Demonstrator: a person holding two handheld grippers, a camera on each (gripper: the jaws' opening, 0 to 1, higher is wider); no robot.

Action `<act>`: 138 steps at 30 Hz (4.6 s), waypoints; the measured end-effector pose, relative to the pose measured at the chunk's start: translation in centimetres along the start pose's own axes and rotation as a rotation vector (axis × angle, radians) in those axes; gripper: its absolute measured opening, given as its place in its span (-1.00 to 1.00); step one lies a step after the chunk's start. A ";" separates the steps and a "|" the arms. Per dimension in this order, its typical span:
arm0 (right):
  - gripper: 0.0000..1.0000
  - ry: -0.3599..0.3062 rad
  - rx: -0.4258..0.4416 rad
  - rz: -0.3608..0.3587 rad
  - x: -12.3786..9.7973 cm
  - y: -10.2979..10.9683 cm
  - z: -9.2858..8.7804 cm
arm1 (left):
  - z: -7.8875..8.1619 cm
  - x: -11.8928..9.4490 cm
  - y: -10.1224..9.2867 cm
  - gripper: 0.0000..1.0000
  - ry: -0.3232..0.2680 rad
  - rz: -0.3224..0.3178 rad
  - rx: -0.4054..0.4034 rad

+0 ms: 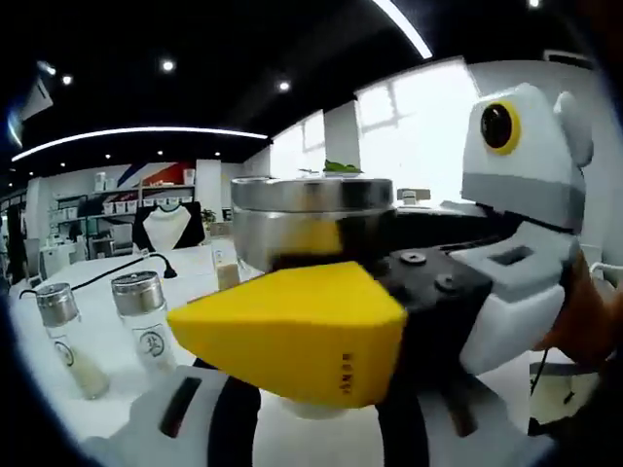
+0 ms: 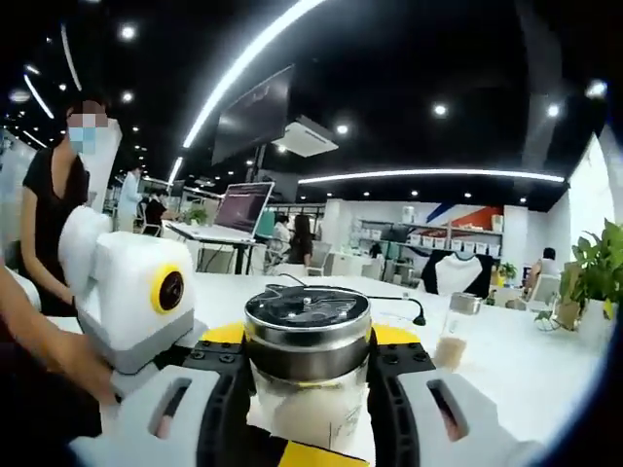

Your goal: Rotate the seasoning bottle until the label or dispensing opening points toward the visible target arrow and the bottle remains upright within the marked orientation range

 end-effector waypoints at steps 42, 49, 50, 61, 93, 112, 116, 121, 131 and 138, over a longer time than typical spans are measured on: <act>-0.20 -0.027 0.129 -0.027 0.5 0.5 0.1 | -0.2 -1.1 1.1 -0.07 -0.075 -0.091 -0.064; -0.14 -0.041 0.082 0.217 -1.1 -0.7 0.1 | 0.1 -1.3 -0.4 -0.09 -0.095 -0.264 -0.023; -0.13 -0.024 0.077 0.248 -1.6 -0.9 0.2 | 0.1 -1.2 -0.9 -0.09 -0.096 -0.284 0.001; -0.16 -0.026 0.111 0.091 -1.4 -0.1 0.0 | -0.4 -0.3 -1.3 0.01 -0.062 -0.220 0.091; -0.16 -0.005 0.114 0.001 -0.4 -0.4 -0.6 | -0.6 -0.5 0.3 -0.09 -0.019 -0.135 0.033; -0.19 -0.014 0.210 -0.061 -0.1 -1.2 -1.3 | -0.6 -0.8 0.3 0.07 -0.054 -0.100 0.046; -0.19 -0.011 0.225 -0.075 0.3 -2.2 -0.7 | -0.6 -1.3 0.9 0.19 -0.056 -0.065 0.022; -0.19 0.005 0.214 -0.113 1.4 -3.3 -0.3 | -0.9 -2.1 1.2 0.33 -0.063 -0.074 0.000; -0.19 0.050 0.196 -0.185 4.2 -5.7 -0.8 | -2.1 -4.2 2.0 0.63 -0.004 -0.049 0.037; -0.18 0.081 0.192 -0.214 5.6 -6.4 -1.6 | -2.4 -4.7 2.5 0.79 0.021 -0.012 0.050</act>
Point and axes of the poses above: the point that each gripper's makers call its tool centre point, and the gripper's own axes: x roughly forward along the fingers, y roughly to its left, z roughly out of its top, the point moved 10 cm from there along -x, roughly backward along the fingers, and after that the axes turned 9 degrees about y, right-handed, at the moved point
